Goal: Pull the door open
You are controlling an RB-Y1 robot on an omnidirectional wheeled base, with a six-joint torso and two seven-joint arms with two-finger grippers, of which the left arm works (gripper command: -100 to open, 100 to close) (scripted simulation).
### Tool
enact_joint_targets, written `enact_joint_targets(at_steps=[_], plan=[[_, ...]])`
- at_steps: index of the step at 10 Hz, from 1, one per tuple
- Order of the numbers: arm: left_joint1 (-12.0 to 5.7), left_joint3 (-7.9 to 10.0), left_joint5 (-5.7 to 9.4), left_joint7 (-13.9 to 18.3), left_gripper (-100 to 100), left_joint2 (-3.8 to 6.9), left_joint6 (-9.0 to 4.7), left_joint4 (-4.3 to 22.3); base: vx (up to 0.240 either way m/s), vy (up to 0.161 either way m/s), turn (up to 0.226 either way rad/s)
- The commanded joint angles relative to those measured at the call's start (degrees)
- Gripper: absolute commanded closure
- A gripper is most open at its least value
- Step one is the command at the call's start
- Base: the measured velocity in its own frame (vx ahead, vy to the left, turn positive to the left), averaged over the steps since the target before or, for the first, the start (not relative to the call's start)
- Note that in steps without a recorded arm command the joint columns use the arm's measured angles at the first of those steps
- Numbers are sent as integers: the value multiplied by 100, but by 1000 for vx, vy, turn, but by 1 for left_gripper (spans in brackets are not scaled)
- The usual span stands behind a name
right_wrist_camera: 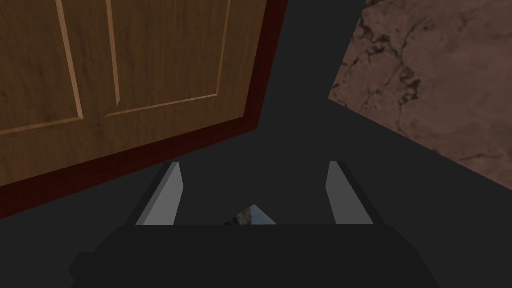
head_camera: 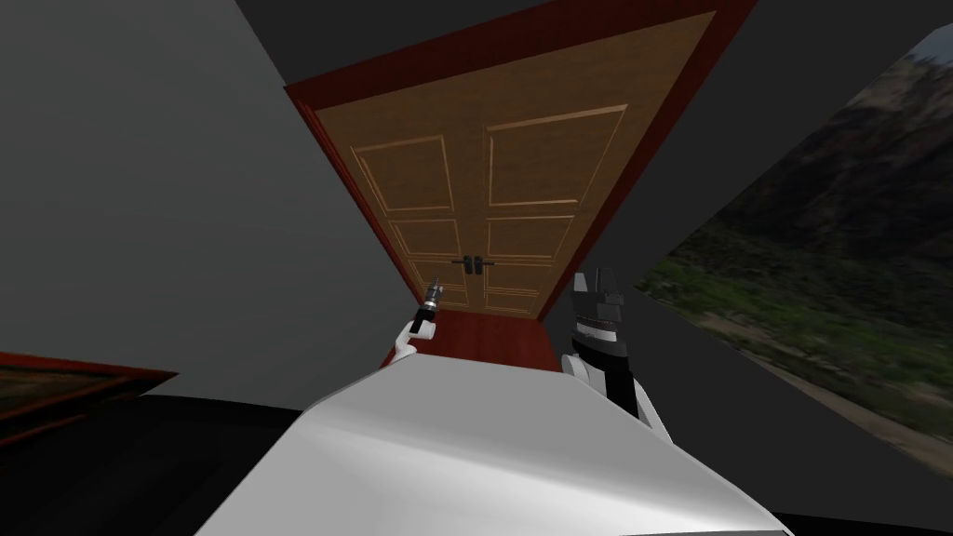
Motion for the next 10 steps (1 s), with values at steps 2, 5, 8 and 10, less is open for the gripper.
enact_joint_targets(at_steps=[2, 5, 8, 10], plan=[[-195, -15, 18, 64, -100, 55, 23, 389, 107, -26, -59], [-396, -29, 42, 135, -100, 127, 83, 758, 108, -14, -53], [-569, -41, 62, 197, -100, 188, 136, 1076, 104, -14, -47], [-766, -54, 86, 267, -100, 257, 196, 1439, 150, -1, -82]])
